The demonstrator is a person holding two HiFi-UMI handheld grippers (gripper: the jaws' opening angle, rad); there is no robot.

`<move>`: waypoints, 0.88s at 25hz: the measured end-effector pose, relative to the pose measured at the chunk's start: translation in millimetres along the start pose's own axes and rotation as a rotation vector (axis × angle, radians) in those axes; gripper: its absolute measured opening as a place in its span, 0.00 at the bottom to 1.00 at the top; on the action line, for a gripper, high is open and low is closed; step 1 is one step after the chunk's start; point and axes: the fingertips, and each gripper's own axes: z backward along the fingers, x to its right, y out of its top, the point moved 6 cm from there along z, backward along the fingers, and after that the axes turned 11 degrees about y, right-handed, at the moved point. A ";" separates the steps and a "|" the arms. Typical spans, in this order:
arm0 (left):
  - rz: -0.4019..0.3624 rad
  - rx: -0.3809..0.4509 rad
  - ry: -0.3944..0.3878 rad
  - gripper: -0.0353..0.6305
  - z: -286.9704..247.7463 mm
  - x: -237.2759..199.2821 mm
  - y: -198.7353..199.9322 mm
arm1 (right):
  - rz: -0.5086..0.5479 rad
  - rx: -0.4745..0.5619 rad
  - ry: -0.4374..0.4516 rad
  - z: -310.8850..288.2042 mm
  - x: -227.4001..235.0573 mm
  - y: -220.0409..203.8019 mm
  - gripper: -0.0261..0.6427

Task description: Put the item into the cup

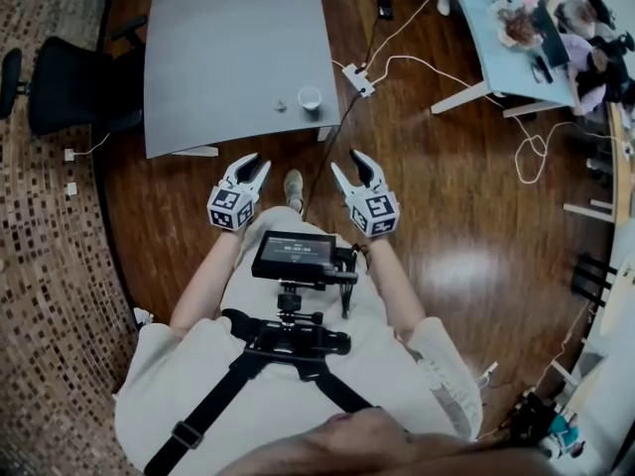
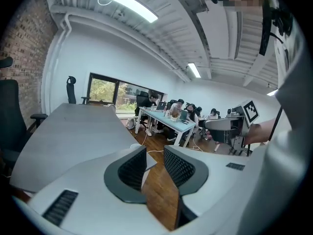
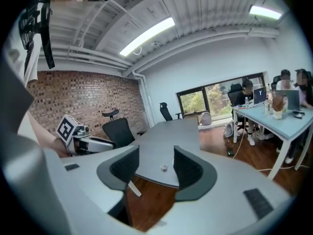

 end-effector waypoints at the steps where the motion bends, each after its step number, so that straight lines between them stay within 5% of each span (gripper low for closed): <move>1: -0.002 -0.005 -0.007 0.22 -6.0 -7.8 2.3 | 0.002 -0.001 -0.005 -8.6 1.7 3.5 0.39; 11: 0.015 -0.069 -0.104 0.22 -76.4 -54.0 14.1 | -0.008 -0.003 -0.092 -78.8 42.0 29.6 0.39; 22: -0.021 -0.136 -0.119 0.22 -113.0 -64.2 12.9 | -0.010 0.009 -0.132 -82.4 57.2 36.7 0.39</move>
